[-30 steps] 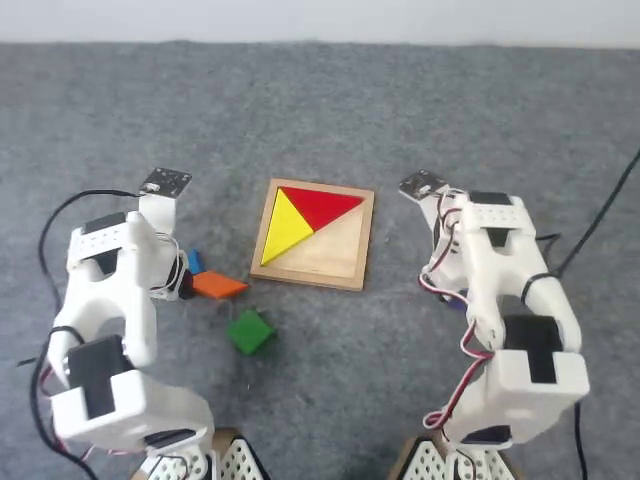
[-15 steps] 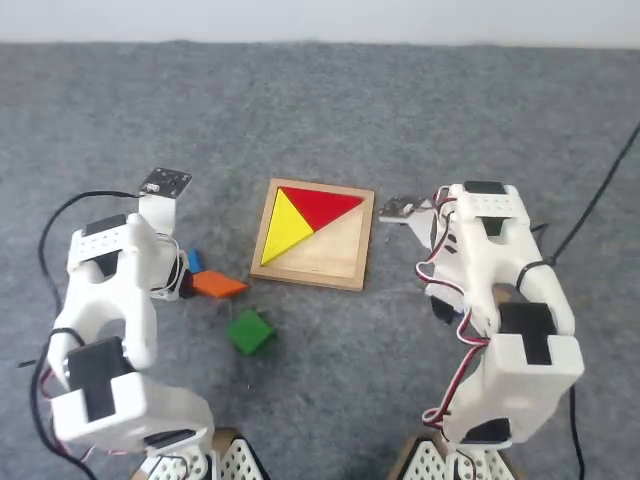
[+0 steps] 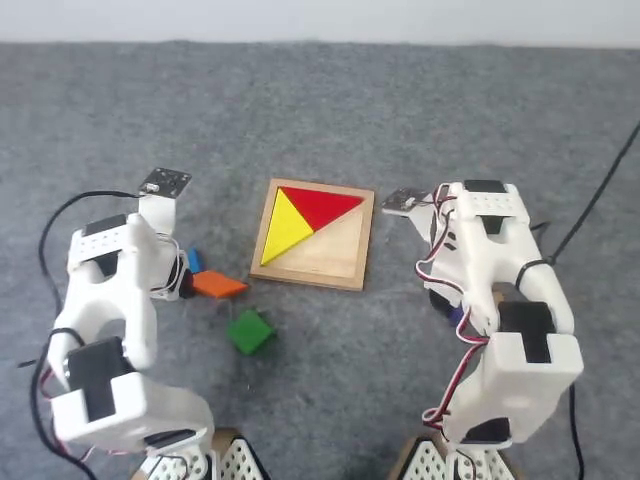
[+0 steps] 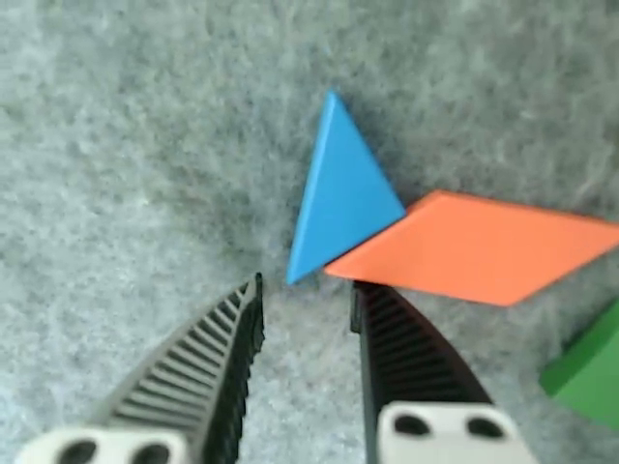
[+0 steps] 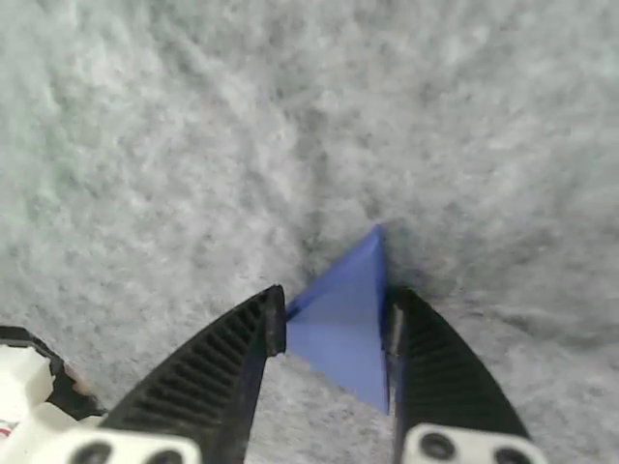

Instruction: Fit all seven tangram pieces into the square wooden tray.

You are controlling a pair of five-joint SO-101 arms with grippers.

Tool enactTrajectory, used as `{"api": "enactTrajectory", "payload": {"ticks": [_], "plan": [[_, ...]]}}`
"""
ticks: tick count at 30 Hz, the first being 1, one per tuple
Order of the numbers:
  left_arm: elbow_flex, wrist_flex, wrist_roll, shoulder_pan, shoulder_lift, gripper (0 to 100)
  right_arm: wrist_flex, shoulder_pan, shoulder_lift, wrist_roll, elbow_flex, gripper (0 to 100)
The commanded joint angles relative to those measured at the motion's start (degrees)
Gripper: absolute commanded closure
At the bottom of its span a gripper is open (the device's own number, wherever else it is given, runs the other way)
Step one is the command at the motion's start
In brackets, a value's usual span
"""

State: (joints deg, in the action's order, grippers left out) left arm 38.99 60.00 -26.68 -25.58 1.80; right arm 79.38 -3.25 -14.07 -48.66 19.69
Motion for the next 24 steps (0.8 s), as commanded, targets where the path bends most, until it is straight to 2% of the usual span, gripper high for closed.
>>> {"api": "enactTrajectory", "payload": {"ticks": [1,5,8,11,14,18,22,24], "plan": [[-0.13,-0.97,0.44,0.26,-2.81,85,-0.31,-0.92,0.31,1.14,-1.49,83.6],[-0.13,-0.97,0.44,0.18,-2.81,85,0.4,-0.57,0.31,0.7,-1.49,82.4],[-0.13,-0.97,0.44,0.18,-2.81,85,3.82,-0.75,0.75,-1.05,-1.58,71.9],[-0.13,-0.97,0.44,0.18,-2.81,85,7.16,-1.01,1.01,-6.42,-1.76,60.8],[-0.04,-0.79,0.44,0.18,-2.81,85,9.71,-1.01,1.01,-9.93,-1.41,55.6],[-0.04,-0.79,0.44,0.18,-2.81,85,8.31,-1.01,0.84,-9.93,0.18,57.8],[-0.04,-0.79,0.44,0.18,-2.81,85,0.66,-1.01,0.75,-9.93,5.63,61.4],[-0.04,-0.79,0.44,0.18,-2.81,85,-0.04,-1.01,1.27,-10.02,6.15,62.8]]}}
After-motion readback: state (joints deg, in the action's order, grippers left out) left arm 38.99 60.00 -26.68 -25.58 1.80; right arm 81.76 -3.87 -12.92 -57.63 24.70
